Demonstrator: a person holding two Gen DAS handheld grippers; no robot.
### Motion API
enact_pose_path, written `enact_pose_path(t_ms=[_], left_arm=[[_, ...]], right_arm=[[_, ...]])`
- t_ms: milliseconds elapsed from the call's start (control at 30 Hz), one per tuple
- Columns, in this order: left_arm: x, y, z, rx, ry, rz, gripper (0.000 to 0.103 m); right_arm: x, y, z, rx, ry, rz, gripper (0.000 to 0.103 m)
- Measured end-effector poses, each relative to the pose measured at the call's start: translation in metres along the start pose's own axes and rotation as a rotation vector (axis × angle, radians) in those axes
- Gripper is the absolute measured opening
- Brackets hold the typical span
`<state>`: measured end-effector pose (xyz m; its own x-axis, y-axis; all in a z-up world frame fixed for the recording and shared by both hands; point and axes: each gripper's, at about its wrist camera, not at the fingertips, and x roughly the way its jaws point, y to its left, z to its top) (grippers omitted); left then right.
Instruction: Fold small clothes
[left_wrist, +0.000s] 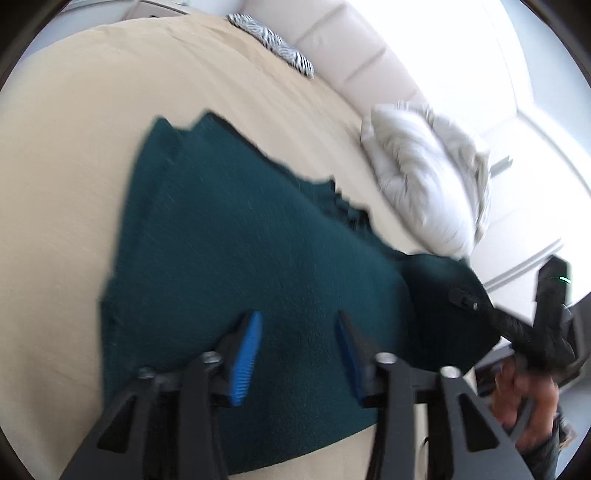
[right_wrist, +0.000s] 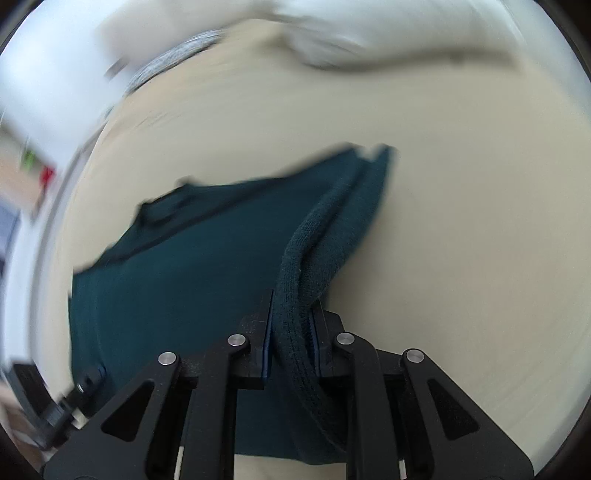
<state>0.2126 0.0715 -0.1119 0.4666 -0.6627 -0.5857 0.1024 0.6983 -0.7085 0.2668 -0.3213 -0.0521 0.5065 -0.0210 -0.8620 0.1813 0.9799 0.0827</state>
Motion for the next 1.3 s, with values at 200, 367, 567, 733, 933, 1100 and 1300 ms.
enact_pose_path(t_ms=[200, 367, 567, 733, 933, 1100, 1300], left_arm=[[-0.012, 0.023, 0.015, -0.178, -0.008, -0.221, 0.074], [0.000, 0.023, 0.029, -0.235, 0.011, -0.260, 0.084], [0.040, 0.002, 0.055, -0.220, 0.111, -0.250, 0.088], [0.074, -0.006, 0.065, -0.208, 0.224, -0.227, 0.051], [0.092, -0.004, 0.058, -0.221, 0.265, -0.215, 0.015], [0.087, -0.001, 0.057, -0.231, 0.250, -0.214, 0.014], [0.071, 0.005, 0.059, -0.229, 0.234, -0.220, 0.013]], right_arm=[[0.006, 0.156, -0.028, -0.463, -0.006, -0.025, 0.014], [0.026, 0.183, -0.055, -0.529, 0.013, -0.030, 0.014], [0.021, 0.189, -0.069, -0.556, -0.025, -0.030, 0.014], [0.027, 0.191, -0.076, -0.562, -0.026, -0.019, 0.014], [0.026, 0.176, -0.077, -0.539, -0.038, 0.024, 0.019], [-0.009, 0.153, -0.094, -0.518, -0.061, 0.105, 0.034], [-0.056, 0.084, -0.107, -0.359, -0.142, 0.190, 0.040]])
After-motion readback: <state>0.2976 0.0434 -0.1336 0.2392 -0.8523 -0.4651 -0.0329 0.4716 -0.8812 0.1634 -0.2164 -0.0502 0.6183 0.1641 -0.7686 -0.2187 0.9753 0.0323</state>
